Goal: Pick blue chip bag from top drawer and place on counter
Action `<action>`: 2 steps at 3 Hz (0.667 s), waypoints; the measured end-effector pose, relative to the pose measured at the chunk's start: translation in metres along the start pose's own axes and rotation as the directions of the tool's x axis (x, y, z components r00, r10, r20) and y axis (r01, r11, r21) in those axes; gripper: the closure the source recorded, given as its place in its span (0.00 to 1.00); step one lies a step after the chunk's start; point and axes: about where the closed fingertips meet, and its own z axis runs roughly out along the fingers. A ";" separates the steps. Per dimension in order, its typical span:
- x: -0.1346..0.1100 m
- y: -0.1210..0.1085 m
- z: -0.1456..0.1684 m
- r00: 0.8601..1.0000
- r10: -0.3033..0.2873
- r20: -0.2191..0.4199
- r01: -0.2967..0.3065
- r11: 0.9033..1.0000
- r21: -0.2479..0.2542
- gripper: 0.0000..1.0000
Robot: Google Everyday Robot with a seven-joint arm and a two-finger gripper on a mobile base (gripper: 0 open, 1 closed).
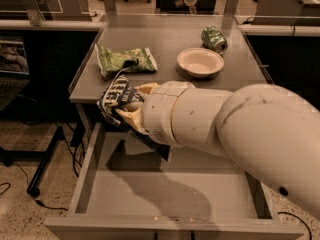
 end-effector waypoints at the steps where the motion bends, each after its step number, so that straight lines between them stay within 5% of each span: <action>1: -0.013 -0.027 -0.027 0.999 -0.029 -0.040 0.033 0.993 0.112 1.00; 2: -0.027 -0.066 -0.065 0.993 -0.060 -0.102 0.084 0.964 0.252 1.00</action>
Offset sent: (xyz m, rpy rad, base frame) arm 0.0251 -0.1339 0.1031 -0.1869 -0.1710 -0.3884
